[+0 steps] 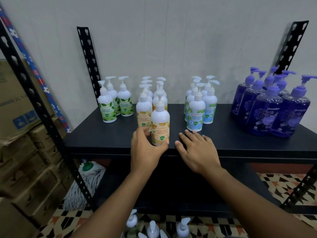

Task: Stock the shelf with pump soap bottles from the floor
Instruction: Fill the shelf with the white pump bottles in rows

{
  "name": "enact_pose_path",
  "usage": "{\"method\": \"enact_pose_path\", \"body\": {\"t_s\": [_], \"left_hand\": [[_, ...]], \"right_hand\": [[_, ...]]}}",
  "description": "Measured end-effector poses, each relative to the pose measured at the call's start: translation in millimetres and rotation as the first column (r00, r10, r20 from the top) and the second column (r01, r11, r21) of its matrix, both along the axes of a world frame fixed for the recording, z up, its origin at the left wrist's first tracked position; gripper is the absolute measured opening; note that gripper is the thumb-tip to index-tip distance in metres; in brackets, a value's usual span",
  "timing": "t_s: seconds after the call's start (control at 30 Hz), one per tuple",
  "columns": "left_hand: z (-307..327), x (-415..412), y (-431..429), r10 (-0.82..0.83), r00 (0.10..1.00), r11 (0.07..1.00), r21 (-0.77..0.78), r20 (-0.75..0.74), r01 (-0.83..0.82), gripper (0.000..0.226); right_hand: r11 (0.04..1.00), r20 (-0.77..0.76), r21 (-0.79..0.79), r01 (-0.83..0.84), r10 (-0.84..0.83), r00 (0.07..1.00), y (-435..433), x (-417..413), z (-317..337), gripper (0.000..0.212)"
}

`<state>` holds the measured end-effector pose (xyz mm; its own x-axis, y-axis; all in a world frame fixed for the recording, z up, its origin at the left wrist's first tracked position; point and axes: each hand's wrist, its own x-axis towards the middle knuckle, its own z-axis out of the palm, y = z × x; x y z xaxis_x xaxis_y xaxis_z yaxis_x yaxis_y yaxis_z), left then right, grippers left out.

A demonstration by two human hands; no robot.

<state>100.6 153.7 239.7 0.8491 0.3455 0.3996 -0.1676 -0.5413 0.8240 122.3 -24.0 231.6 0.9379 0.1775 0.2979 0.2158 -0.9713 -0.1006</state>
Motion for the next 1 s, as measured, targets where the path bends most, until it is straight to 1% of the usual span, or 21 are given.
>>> {"method": "enact_pose_path", "body": {"t_s": [0.1,0.23,0.33,0.53,0.87,1.0], "left_hand": [[-3.6,2.8,1.3,0.043,0.999,0.997,0.067,-0.032,-0.04,0.056],[3.9,18.2,-5.0,0.132,0.986,0.985,0.122,-0.101,-0.12,0.05],[8.0,30.7,-9.8,0.194,0.973,0.973,0.148,-0.127,-0.174,0.052],[10.3,45.2,-17.8,0.291,0.944,0.941,0.225,-0.155,-0.253,0.054],[12.3,55.3,-24.9,0.36,0.916,0.911,0.276,-0.177,-0.305,0.049],[12.2,56.1,-25.6,0.38,0.908,0.906,0.272,-0.177,-0.326,0.048]], "right_hand": [[1.0,0.002,-0.006,0.006,-0.006,1.0,0.2,0.7,-1.0,0.062],[1.0,-0.001,0.006,0.022,-0.022,1.0,0.9,0.5,-2.0,0.071],[0.999,0.009,0.011,0.03,-0.03,1.0,2.4,0.8,-1.4,0.075],[0.999,0.013,0.005,0.039,-0.039,0.999,3.0,1.2,-1.3,0.073],[0.999,0.002,0.032,0.022,-0.022,1.0,1.7,1.7,-1.3,0.073],[0.999,0.008,0.028,0.022,-0.022,1.0,1.3,2.8,-2.2,0.063]]}}
